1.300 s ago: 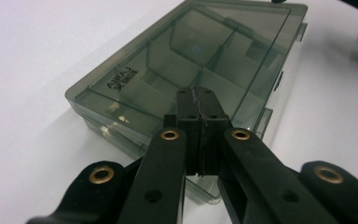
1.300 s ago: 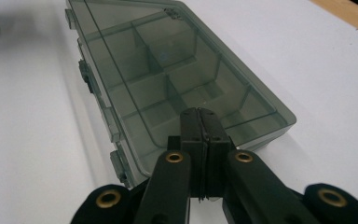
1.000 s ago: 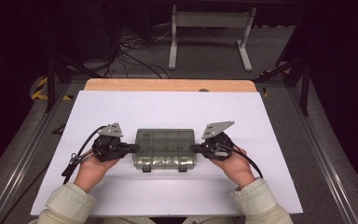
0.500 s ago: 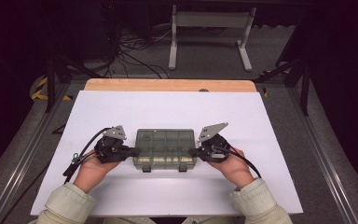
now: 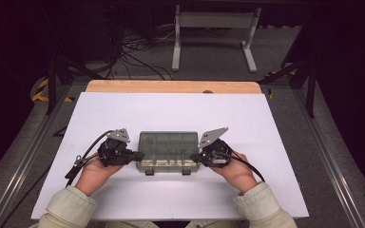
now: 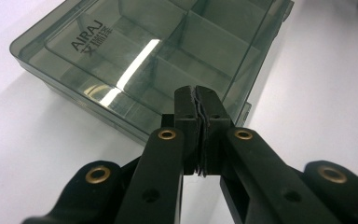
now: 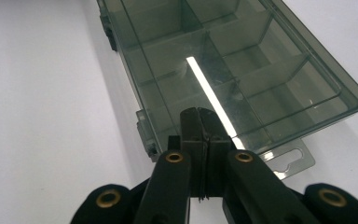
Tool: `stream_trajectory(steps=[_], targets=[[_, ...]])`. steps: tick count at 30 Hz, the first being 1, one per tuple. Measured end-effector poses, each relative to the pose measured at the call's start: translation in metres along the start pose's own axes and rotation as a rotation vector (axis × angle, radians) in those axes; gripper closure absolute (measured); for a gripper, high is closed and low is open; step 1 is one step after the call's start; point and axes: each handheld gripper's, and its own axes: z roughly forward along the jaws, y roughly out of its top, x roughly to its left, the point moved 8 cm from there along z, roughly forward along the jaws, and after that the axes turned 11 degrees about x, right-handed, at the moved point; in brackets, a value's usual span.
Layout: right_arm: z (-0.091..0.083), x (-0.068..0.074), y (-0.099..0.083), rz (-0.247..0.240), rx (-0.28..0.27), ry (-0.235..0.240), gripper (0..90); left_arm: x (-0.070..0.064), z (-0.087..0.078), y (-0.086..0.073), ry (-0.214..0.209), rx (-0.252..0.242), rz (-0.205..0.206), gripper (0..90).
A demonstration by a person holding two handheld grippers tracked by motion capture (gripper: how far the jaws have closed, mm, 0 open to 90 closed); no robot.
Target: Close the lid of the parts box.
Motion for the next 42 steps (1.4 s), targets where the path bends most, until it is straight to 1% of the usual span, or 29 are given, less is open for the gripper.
stream_trajectory(steps=[1,2,5,7,11,12,14,18,20,23,24,25,26,27,29,32,36,38,39,42], targets=[[0.0001,0.0003,-0.0001,-0.003,0.003,-0.008,90.0,-0.0015,0.0012,0.0003,-0.007,-0.002,0.002,88.4],[0.0003,0.0004,-0.0002,-0.003,0.002,-0.008,90.0,-0.0021,0.0022,0.0003,0.001,0.003,0.01,88.4],[0.0004,0.0002,-0.0009,-0.007,-0.001,-0.012,90.0,-0.0023,0.0025,0.0002,0.017,-0.002,0.019,88.3],[0.0004,0.0006,-0.0009,-0.009,0.0,-0.018,89.9,-0.0026,0.0029,-0.0006,0.006,-0.015,0.012,88.3],[0.0006,0.0006,-0.0014,-0.006,-0.005,-0.014,89.9,-0.0035,0.0037,-0.0021,0.023,-0.033,0.016,88.2],[0.0008,0.0006,-0.0016,0.003,-0.011,-0.012,89.9,-0.0042,0.0036,-0.0027,0.026,-0.031,0.012,88.1],[0.0008,0.0008,-0.002,0.006,-0.013,-0.01,89.9,-0.0042,0.0038,-0.0025,0.029,-0.034,0.01,88.0],[0.001,0.0008,-0.0023,0.004,-0.018,-0.015,89.9,-0.0045,0.0041,-0.0023,0.042,-0.035,0.007,88.0],[0.0013,0.001,-0.0024,0.003,-0.017,-0.016,90.0,-0.0041,0.004,-0.0025,0.049,-0.035,0.012,88.3],[0.0013,0.0013,-0.0024,-0.005,-0.015,-0.022,90.0,-0.0044,0.004,-0.0026,0.038,-0.04,0.009,88.7],[0.002,0.0013,-0.0027,-0.013,-0.008,-0.024,90.0,-0.0048,0.009,-0.0035,0.032,-0.027,0.009,88.7],[0.0056,0.0027,-0.0034,-0.016,0.003,-0.021,90.0,-0.0048,0.0099,-0.0027,0.034,-0.038,0.009,88.8],[0.0056,0.0024,-0.0036,-0.008,0.001,-0.019,90.0,-0.0051,0.0099,-0.0026,0.035,-0.036,0.013,88.9],[0.0056,0.0024,-0.0037,-0.011,0.001,-0.019,90.0,-0.0053,0.0097,-0.0027,0.037,-0.032,0.012,88.8],[0.0054,0.0022,-0.0039,-0.01,-0.001,-0.02,90.0,-0.0041,0.0088,-0.0033,0.053,-0.032,0.012,88.8],[0.0055,0.002,-0.004,-0.011,-0.004,-0.015,90.0,-0.0035,0.0085,-0.0037,0.054,-0.034,0.007,88.8],[0.0053,0.0019,-0.0041,-0.009,-0.004,-0.013,90.0,-0.0029,0.0084,-0.0035,0.076,-0.036,0.016,88.7],[0.0053,0.0019,-0.0042,-0.008,-0.007,-0.008,90.0,-0.0028,0.0084,-0.0034,0.067,-0.038,0.012,88.1],[0.0054,0.0018,-0.0041,-0.01,-0.008,-0.01,90.0,-0.003,0.0084,-0.0034,0.059,-0.04,0.003,87.8],[0.0053,0.0017,-0.0041,-0.01,-0.009,-0.01,89.9,-0.0035,0.0084,-0.0028,0.065,-0.049,-0.001,86.1]])
